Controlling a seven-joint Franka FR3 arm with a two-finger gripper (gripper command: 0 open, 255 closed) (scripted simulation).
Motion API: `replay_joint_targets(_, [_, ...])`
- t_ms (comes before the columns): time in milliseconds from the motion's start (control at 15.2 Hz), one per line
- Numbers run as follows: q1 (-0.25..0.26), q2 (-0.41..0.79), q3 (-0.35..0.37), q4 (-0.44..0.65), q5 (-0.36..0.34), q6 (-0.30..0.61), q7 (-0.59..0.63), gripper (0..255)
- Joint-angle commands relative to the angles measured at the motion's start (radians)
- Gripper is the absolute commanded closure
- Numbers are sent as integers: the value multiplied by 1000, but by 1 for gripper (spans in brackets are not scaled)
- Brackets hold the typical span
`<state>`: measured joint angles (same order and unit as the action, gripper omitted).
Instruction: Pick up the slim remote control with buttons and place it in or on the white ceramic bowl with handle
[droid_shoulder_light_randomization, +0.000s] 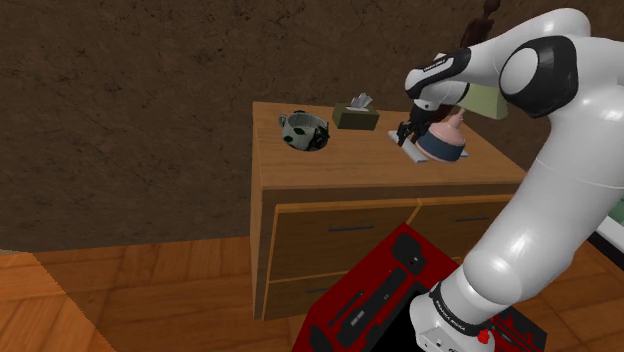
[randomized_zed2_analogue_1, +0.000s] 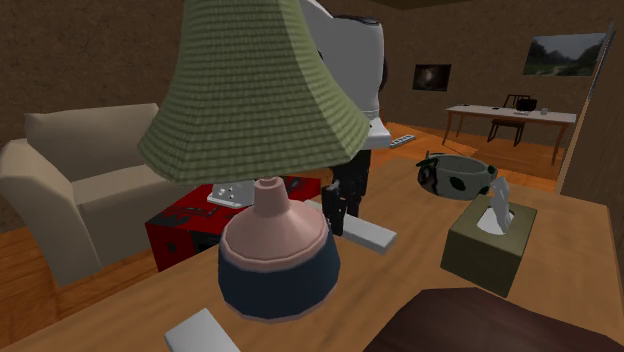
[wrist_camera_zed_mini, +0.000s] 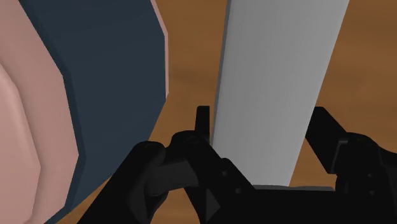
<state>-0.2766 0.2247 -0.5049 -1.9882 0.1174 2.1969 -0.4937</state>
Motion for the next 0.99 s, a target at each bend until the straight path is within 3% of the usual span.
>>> replay_joint_targets(0, [4, -16, -2, 13, -11, -25, 9, 255])
replay_joint_targets(924, [14, -89, -12, 121, -58, -197, 39, 255])
